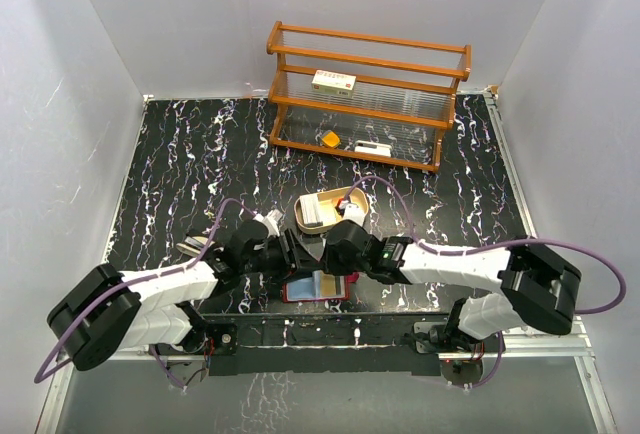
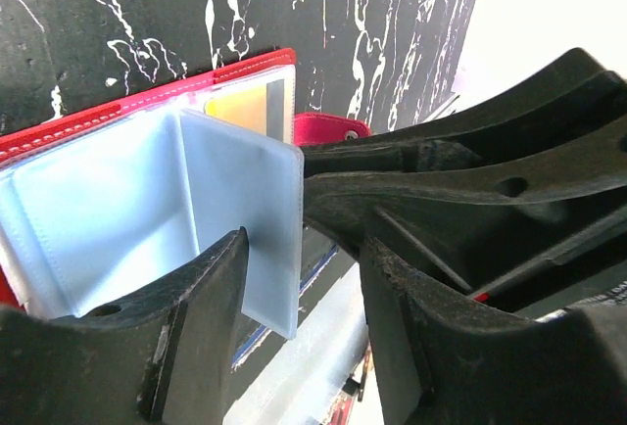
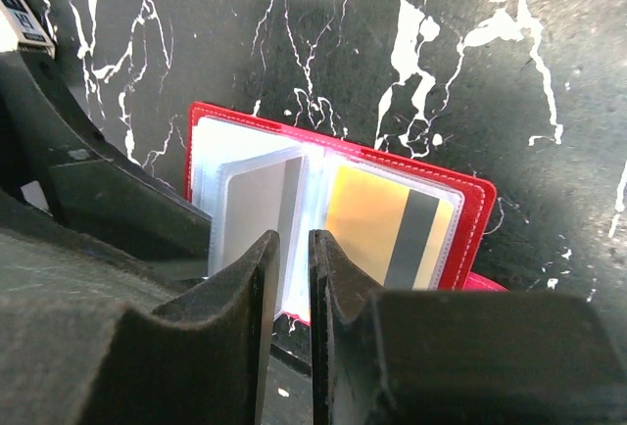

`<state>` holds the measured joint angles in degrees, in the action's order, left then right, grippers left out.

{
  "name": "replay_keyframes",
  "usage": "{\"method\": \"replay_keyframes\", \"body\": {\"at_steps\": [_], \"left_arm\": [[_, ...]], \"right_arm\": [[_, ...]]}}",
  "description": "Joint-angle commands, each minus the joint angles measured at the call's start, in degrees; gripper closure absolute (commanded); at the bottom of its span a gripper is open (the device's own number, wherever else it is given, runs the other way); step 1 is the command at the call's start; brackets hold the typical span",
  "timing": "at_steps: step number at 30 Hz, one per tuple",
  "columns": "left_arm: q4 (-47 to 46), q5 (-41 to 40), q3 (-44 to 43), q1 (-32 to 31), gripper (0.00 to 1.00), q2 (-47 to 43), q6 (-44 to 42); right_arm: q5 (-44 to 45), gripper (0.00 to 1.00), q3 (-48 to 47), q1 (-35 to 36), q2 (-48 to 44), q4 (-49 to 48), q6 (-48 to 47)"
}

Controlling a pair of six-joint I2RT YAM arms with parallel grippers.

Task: Put the credit cards into the card holder
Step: Turn over the card slot in the card holder.

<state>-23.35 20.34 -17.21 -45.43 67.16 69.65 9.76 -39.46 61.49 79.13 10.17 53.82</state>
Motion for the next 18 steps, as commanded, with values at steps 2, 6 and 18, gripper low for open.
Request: {"method": "replay_keyframes", "body": {"at_steps": [2,6,18], "left_arm": [[-0.14,-0.92,-2.41,-1.22,0.55,1.07,-0.79],[2.78,-2.67,-3.28,-1.98,0.62,1.6,-2.37],[6.51,-5.08,-3.7,-2.91,0.87,1.55,-4.31]], "right_arm": [[4.87,0.83,1.25,0.29,-4.33,1.18,-0.98],[3.31,0.83,1.63,0.29,-4.44,0.16,-1.01],[7.56,0.76,1.1,0.29,-8.66,5.5,-0.43]]}}
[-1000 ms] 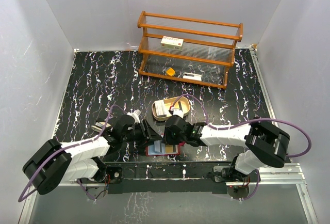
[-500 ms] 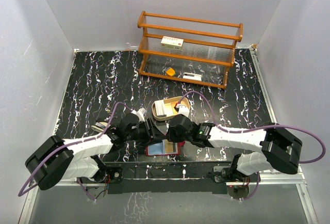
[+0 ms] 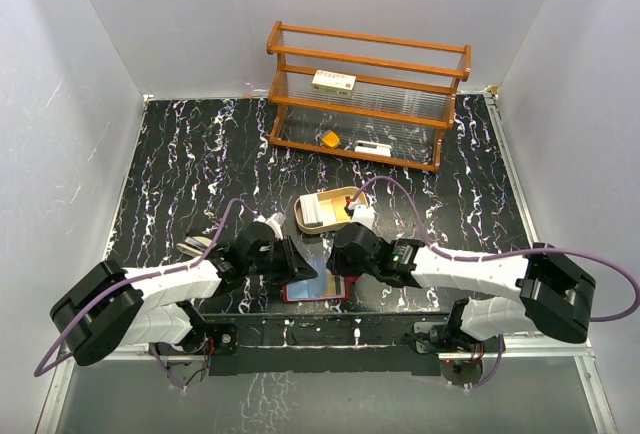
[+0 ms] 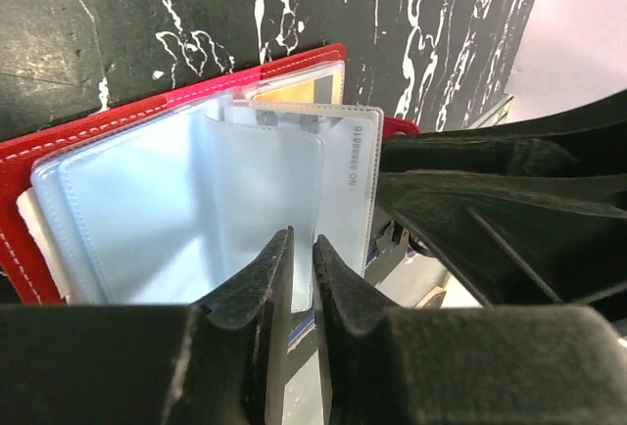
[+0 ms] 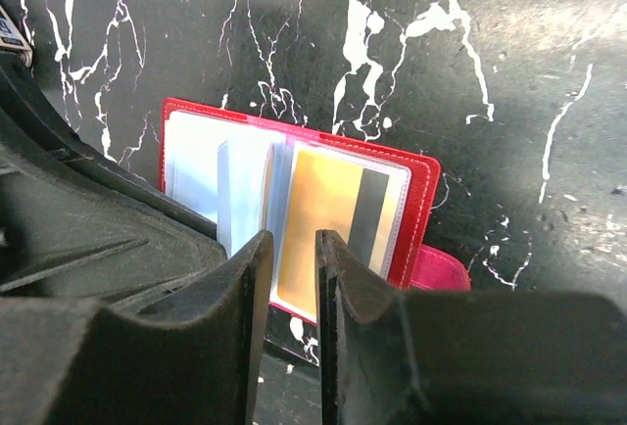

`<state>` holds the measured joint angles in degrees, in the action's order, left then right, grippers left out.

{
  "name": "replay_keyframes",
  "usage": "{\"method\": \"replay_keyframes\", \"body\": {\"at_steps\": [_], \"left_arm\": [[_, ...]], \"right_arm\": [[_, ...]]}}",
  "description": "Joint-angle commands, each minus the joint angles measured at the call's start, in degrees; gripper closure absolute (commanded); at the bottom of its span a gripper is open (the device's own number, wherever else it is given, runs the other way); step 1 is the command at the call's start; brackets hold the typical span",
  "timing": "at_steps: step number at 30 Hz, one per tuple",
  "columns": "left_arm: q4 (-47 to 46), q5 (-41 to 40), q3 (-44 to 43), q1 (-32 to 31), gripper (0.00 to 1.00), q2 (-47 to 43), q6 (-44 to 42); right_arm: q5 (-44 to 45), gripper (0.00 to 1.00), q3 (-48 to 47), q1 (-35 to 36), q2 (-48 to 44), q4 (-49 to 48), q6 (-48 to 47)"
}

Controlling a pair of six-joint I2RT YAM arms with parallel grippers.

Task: Put the credit cards into the card holder
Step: Turn over the card slot in the card holder.

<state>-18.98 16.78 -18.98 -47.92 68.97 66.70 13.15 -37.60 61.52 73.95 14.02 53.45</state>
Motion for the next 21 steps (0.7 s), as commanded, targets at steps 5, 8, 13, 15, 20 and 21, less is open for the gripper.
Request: {"method": "replay_keyframes", "body": {"at_steps": [5,8,13,15,20,21], "left_arm": [[12.13,-6.29,-4.26,-0.48,0.87,-2.62,-3.21],[17.26,-8.85,-5.47,-0.59,0.79,-5.6,-3.95],[25.72,-13.94,-7.47,-0.68,0.64,-10.73,-5.09],[28.37,-15.57,-7.89,-0.75,0.61,-12.36,-5.31],[32.34,-18.73,-8.04,-0.74,0.52,-15.75,-6.49],[32.8,-19.21,-8.08,-0.76,0.51,-16.39,-6.77]], "right_arm": [[6.71,0.67,-2.71,0.27,-4.41,6.25,-0.56],[7.43,0.65,-4.06,0.27,-4.58,7.44,-1.29],[10.29,0.61,-8.06,0.08,-3.83,8.97,-5.75],[11.06,0.59,-10.61,-0.55,-2.47,10.06,-8.4],[9.97,0.56,-15.8,-4.32,1.64,10.95,-12.71],[9.7,0.55,-16.5,-5.07,2.39,10.73,-13.14]]}}
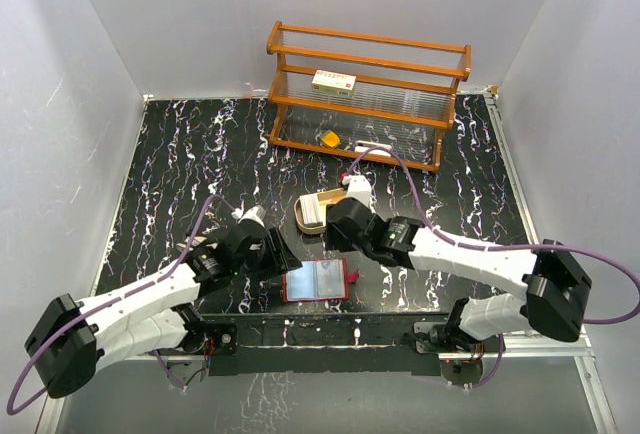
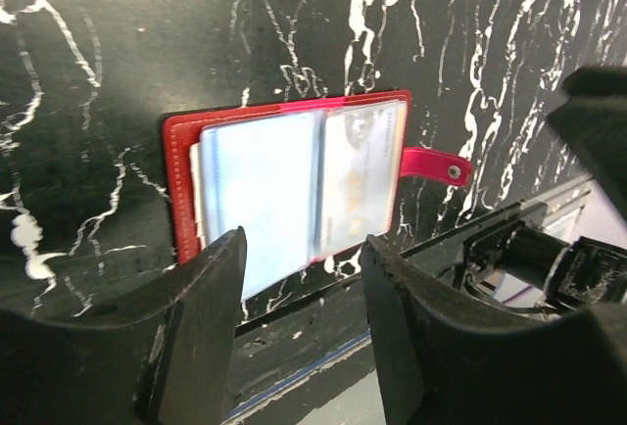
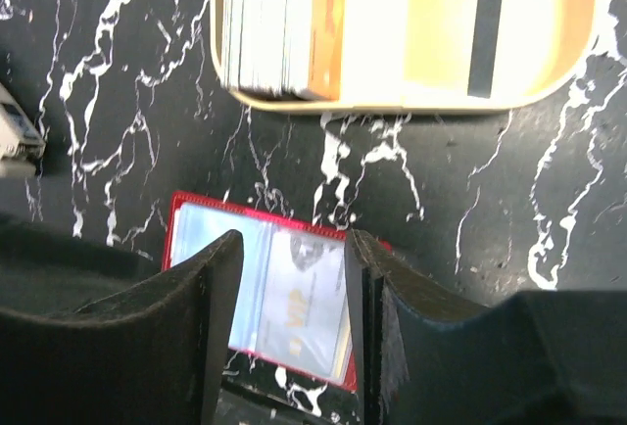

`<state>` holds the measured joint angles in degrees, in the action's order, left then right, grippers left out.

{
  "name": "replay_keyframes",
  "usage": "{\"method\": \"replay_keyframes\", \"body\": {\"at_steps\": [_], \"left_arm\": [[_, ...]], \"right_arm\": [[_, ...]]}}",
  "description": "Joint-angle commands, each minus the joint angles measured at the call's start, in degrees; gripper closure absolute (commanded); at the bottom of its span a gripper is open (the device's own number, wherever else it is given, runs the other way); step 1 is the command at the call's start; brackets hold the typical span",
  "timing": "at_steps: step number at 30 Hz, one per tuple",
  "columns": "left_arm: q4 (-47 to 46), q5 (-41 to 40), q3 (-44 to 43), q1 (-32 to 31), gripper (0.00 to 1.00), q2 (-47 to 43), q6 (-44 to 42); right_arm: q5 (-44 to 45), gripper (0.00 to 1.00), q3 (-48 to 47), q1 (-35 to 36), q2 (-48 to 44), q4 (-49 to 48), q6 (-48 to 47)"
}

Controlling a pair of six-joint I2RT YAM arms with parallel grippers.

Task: Put the credit cards into the card holder
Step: Turn over the card slot in the card holder, then pick up the credit card from the storage box.

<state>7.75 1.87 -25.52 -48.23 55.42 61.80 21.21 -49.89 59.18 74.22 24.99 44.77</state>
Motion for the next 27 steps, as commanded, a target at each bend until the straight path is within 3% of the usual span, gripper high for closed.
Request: {"method": "replay_keyframes", "body": {"at_steps": [1,9,14,19,27], "left_arm": [[6.58,-4.62,-1.57,-0.44,0.49,-3.41,-2.17],[9.52,-5.31,-1.45,-0.46,0.44,-6.65,-3.49],[8.38,-4.36,0.71,-0.38,0.45,-7.61,-2.27],[6.6,-4.25,1.26,0.19,0.45,-6.79,-1.33],[3.13,2.91,3.29,10.29,0.45,-5.76,-2.47]], "right_arm": [[1.12,0.55,-5.03,-3.51,2.73,-0.55,-5.07],[-5.51,0.46,-9.93,-9.4,7.76,-4.04,-8.11],[-10.11,0.37,-12.56,-11.45,12.38,-7.01,-8.7],[-13.53,0.36,-14.96,-13.31,16.24,-8.61,-9.35],[-19.65,0.35,-17.08,-15.43,20.79,-11.93,-9.61]]}}
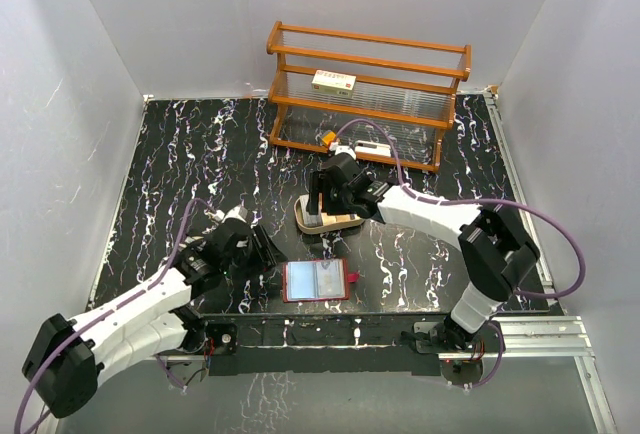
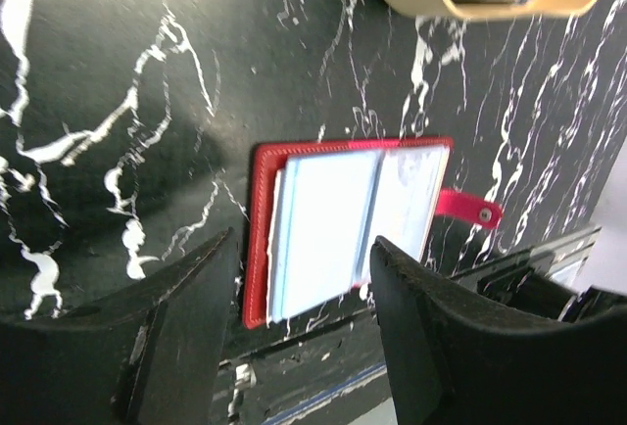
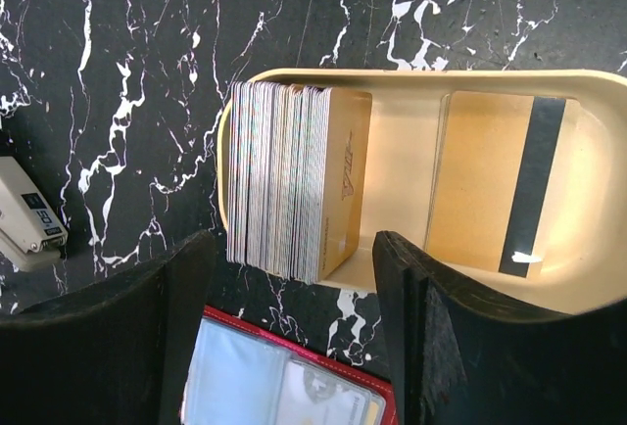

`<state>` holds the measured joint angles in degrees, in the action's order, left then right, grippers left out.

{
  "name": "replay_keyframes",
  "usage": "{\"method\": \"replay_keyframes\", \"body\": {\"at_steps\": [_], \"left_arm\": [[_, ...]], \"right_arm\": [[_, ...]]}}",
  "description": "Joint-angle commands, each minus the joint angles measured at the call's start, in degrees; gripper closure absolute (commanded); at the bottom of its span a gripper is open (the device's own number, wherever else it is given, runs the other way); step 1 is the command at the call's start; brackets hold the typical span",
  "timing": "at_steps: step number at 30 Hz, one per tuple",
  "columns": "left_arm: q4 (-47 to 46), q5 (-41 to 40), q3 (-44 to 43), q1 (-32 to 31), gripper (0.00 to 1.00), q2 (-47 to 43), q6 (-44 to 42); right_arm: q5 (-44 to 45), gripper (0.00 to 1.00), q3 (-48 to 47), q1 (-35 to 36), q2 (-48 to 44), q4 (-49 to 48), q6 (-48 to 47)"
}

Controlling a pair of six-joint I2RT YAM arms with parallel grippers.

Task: Put the credit cards into the card holder
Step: Pick up the credit card from the storage box.

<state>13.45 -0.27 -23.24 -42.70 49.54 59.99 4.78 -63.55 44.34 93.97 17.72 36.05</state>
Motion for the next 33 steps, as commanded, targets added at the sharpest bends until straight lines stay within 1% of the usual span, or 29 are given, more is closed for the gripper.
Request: {"method": "replay_keyframes", "body": {"at_steps": [1,7,9,11,14,18,23,26,33], "left_arm": [[-3.24,5.98,0.9,6.04,0.45,0.38,-0.79],[-5.71,7.91,-2.25,11.18,0.45,4.73,-1.79],[-6.98,8.29,-3.87,13.28,0.45,6.96,-1.65],[-8.14,8.59,-5.83,15.01,0.45,9.48,-1.63],[-7.62,8.5,-9.02,17.35,0.46,13.93,-1.56],[-9.47,12.75,-11.51,20.88,0.49,20.23,-1.05],[-11.59,13.8,-15.07,21.75,0.49,25.57,-1.98],[-12.97,15.48,-16.73,21.97,0.49,28.51,-2.74],[-16.94,21.45,-18.93,21.96,0.51,37.06,-5.2]], "right_arm": [[-3.46,0.35,-3.68,-0.68,1.8,-4.69,-0.92],[-5.59,0.32,-4.73,-1.02,5.37,-5.67,-0.78],[-6.09,0.32,-4.96,-0.99,5.39,-6.35,-0.64],[-6.39,0.32,-5.18,-1.02,7.34,-6.79,-0.68],[-6.7,0.32,-5.81,-1.05,8.24,-6.73,-0.81],[-6.66,0.32,-5.59,-1.08,8.84,-6.82,-1.2],[-6.51,0.32,-4.43,-1.2,8.35,-7.78,-1.47],[-7.12,0.35,-4.36,-1.36,7.86,-8.3,-1.66],[-7.86,0.41,-4.47,-1.62,6.85,-7.88,-1.76]]}}
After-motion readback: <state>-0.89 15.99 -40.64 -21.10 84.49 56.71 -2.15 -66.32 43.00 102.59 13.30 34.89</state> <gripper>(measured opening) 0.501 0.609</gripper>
